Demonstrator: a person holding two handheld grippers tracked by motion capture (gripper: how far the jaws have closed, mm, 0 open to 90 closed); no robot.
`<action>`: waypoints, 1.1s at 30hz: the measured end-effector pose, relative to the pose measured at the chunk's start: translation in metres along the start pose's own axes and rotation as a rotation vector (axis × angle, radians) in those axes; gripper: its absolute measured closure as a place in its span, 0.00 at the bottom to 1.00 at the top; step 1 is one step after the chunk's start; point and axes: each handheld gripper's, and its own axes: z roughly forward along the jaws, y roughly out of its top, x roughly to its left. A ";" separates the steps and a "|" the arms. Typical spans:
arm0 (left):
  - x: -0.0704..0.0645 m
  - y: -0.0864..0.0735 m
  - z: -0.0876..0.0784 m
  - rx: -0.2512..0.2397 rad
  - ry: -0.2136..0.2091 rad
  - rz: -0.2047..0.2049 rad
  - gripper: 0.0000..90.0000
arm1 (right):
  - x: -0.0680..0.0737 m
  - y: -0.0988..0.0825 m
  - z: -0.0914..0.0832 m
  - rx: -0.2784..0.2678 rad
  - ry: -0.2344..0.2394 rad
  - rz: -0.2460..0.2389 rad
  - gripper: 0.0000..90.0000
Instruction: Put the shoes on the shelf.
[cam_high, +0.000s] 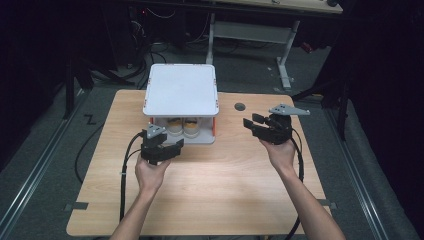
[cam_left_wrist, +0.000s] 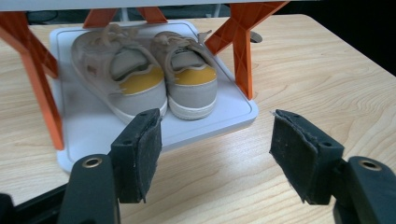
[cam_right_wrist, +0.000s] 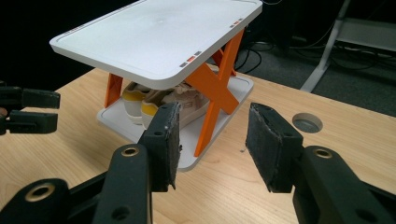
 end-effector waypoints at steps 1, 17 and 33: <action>0.001 -0.001 -0.002 -0.002 0.002 -0.003 0.38 | -0.001 -0.002 -0.002 -0.004 0.000 -0.002 0.60; 0.001 -0.022 -0.026 -0.006 -0.002 0.023 0.37 | -0.013 -0.051 -0.044 -0.026 -0.029 0.030 0.59; 0.006 -0.053 -0.032 0.018 -0.005 0.000 0.36 | -0.032 -0.104 -0.071 -0.020 -0.081 0.098 0.57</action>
